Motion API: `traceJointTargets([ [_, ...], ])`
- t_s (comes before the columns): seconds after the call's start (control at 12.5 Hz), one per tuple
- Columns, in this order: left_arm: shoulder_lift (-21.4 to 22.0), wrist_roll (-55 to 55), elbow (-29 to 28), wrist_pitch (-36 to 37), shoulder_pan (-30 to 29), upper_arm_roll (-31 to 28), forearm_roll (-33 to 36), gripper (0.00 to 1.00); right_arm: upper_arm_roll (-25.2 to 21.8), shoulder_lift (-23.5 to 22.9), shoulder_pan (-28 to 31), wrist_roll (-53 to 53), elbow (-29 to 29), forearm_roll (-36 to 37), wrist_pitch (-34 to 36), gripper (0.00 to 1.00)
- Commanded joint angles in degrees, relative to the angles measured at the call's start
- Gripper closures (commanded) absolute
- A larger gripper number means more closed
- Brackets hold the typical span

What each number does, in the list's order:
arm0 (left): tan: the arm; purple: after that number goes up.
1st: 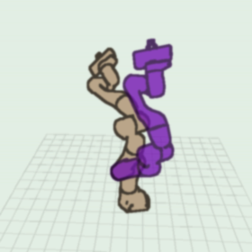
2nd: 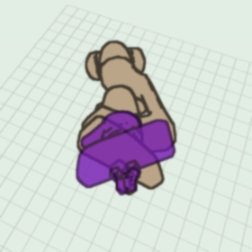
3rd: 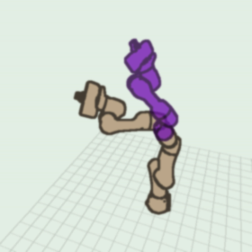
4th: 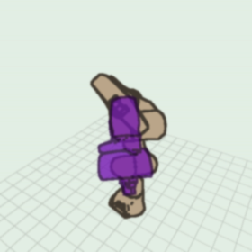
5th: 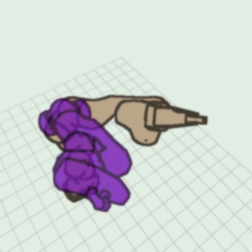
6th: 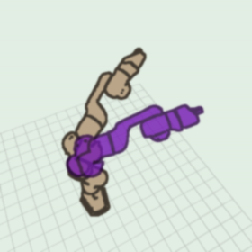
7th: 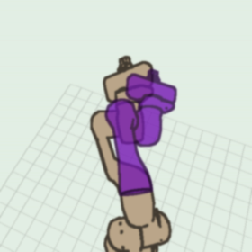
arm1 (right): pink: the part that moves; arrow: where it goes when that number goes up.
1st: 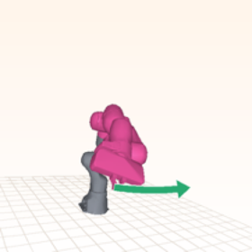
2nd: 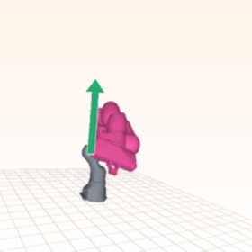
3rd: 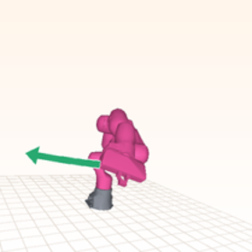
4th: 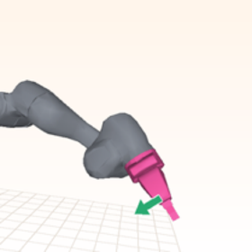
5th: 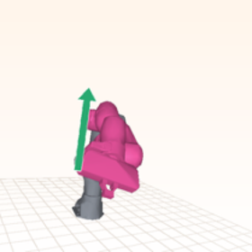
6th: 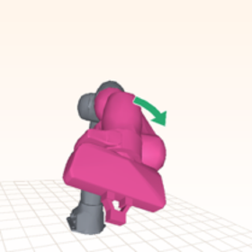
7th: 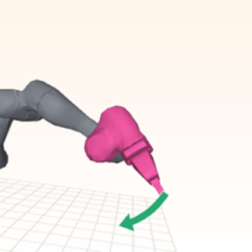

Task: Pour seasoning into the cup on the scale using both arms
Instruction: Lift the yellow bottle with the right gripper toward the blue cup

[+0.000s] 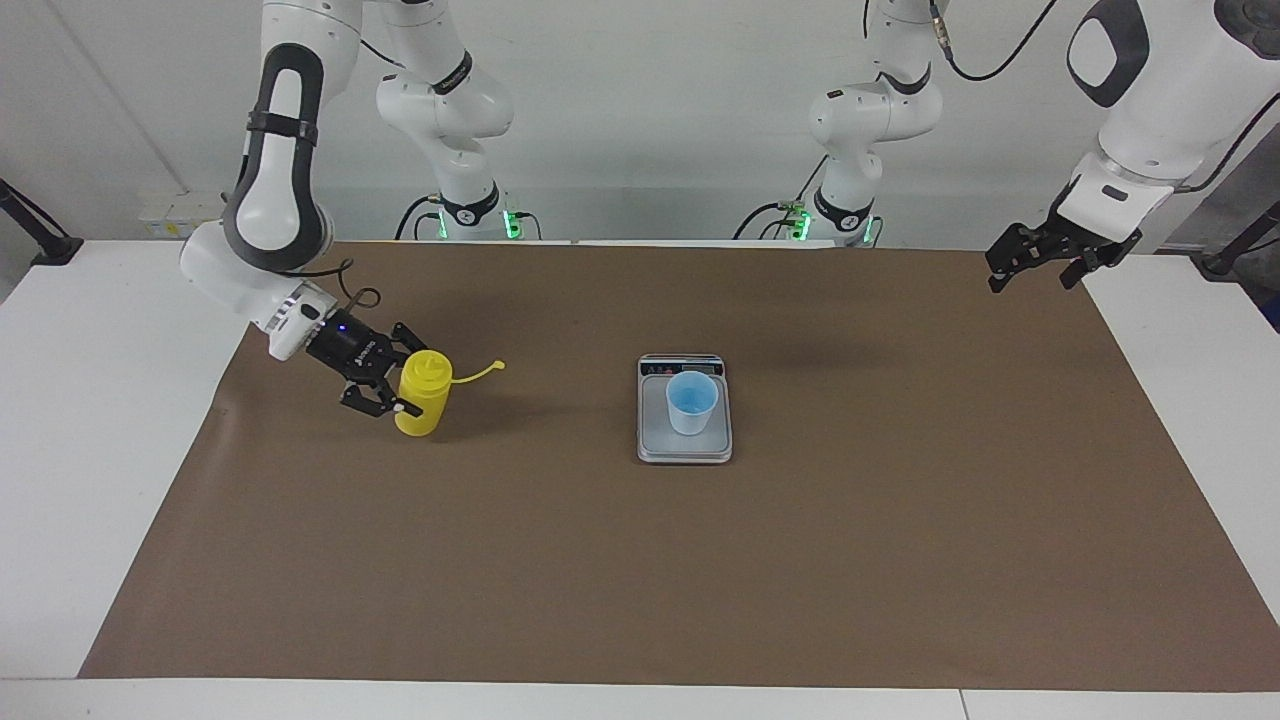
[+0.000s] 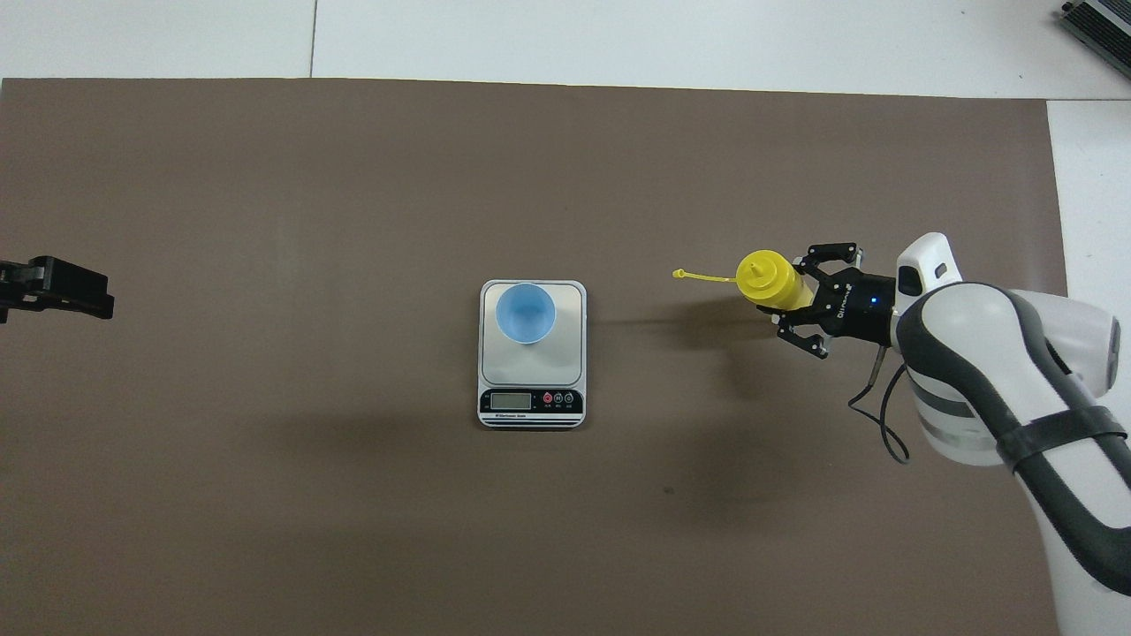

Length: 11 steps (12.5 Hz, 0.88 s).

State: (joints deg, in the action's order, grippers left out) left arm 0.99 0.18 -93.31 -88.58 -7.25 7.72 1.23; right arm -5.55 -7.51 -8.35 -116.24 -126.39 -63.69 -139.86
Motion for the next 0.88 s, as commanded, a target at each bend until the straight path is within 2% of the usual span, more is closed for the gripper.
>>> traceJointTargets([
  [0.0, 1.0, -0.1, -0.6, 0.3, -0.5, 0.3, 1.1, 0.0, 0.0, 0.3, -3.3, 4.6, -0.2, 1.4, -4.3, 0.71],
  [0.8, 1.0, -0.1, -0.6, 0.3, -0.5, 0.3, 1.1, 0.0, -0.2, 0.5, -14.1, 10.7, -0.3, 1.8, -13.2, 0.71],
])
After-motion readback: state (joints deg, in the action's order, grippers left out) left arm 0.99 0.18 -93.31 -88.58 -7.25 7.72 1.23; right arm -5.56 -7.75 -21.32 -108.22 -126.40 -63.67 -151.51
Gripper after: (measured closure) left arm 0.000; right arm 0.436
